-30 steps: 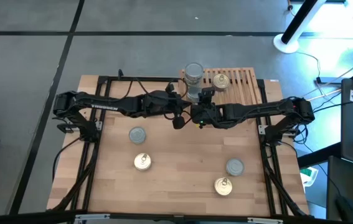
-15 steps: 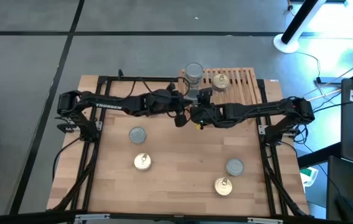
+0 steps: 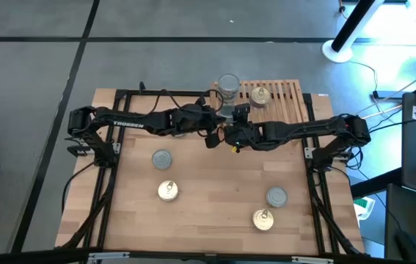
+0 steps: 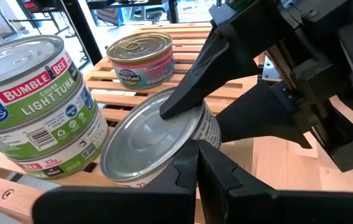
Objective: Stack canned seafood by type on shelf
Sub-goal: Put the green tuna can on the shelf
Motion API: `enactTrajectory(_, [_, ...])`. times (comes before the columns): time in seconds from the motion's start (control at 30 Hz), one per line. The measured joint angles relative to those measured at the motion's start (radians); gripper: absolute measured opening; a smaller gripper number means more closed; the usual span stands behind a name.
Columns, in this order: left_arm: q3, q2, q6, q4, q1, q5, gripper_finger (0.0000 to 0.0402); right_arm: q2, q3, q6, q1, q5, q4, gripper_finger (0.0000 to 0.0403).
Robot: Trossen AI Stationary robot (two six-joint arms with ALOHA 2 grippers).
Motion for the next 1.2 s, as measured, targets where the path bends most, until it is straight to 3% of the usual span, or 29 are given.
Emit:
enactTrajectory(0.27, [0.000,0.000,-0.004,0.000,0.000,0.000,0.0001,0.000,0.000,0.000,0.000,-0.020,-0.001,0.0155])
enactTrajectory(0.53, [-0.001,0.000,-0.003,-0.001,0.002,-0.007,0.0004,0.000,0.001,0.000,0.001,-0.039,-0.003,0.0246])
enactTrajectory(0.7, [-0.001,0.000,-0.003,-0.001,0.002,-0.006,0.0002,0.000,0.001,-0.073,0.001,-0.035,-0.003,0.0281])
enactTrajectory(1.0, [-0.001,0.000,-0.002,-0.002,0.002,-0.006,0.0005,0.000,0.001,-0.129,0.001,-0.037,-0.013,0.0277])
enactTrajectory(1.2, [-0.001,0.000,-0.003,-0.002,-0.007,-0.004,0.0006,-0.027,0.001,-0.149,0.001,-0.093,-0.057,0.0269])
